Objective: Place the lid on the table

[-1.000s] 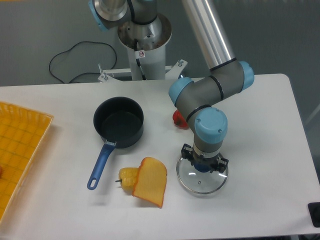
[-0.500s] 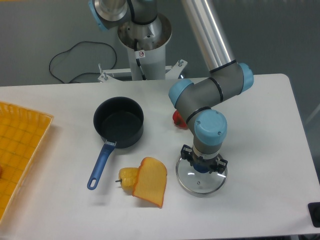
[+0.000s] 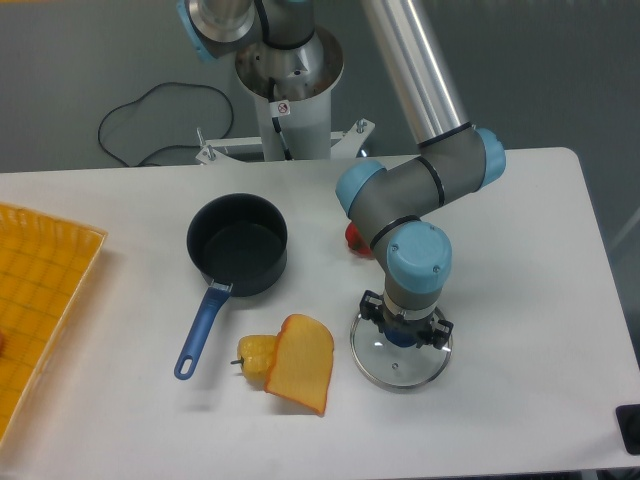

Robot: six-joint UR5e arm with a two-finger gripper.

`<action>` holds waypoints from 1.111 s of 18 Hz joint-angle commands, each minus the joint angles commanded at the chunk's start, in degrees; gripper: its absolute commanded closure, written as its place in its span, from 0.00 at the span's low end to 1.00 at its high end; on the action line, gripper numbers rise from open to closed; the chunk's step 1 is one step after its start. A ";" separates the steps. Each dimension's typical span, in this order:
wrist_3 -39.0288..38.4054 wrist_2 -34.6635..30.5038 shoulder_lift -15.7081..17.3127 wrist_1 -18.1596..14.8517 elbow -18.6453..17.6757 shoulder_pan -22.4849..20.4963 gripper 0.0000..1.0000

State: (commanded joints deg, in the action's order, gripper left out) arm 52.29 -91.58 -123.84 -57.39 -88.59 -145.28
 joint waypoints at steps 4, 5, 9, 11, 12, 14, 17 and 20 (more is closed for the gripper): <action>0.00 0.00 0.00 0.00 0.00 0.09 0.39; 0.00 0.00 0.00 0.00 0.00 0.09 0.34; 0.00 0.00 0.00 0.00 0.00 0.09 0.25; 0.09 0.00 0.00 0.09 0.00 0.09 0.12; 0.26 0.09 0.00 0.09 0.00 0.09 0.06; 0.09 0.00 0.00 0.09 0.00 0.18 0.01; 0.17 0.00 0.09 0.00 0.09 0.53 0.00; 0.88 -0.35 0.79 0.09 0.35 0.70 0.00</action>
State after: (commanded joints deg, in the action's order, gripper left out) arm 53.17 -91.93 -123.05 -57.30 -88.24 -144.58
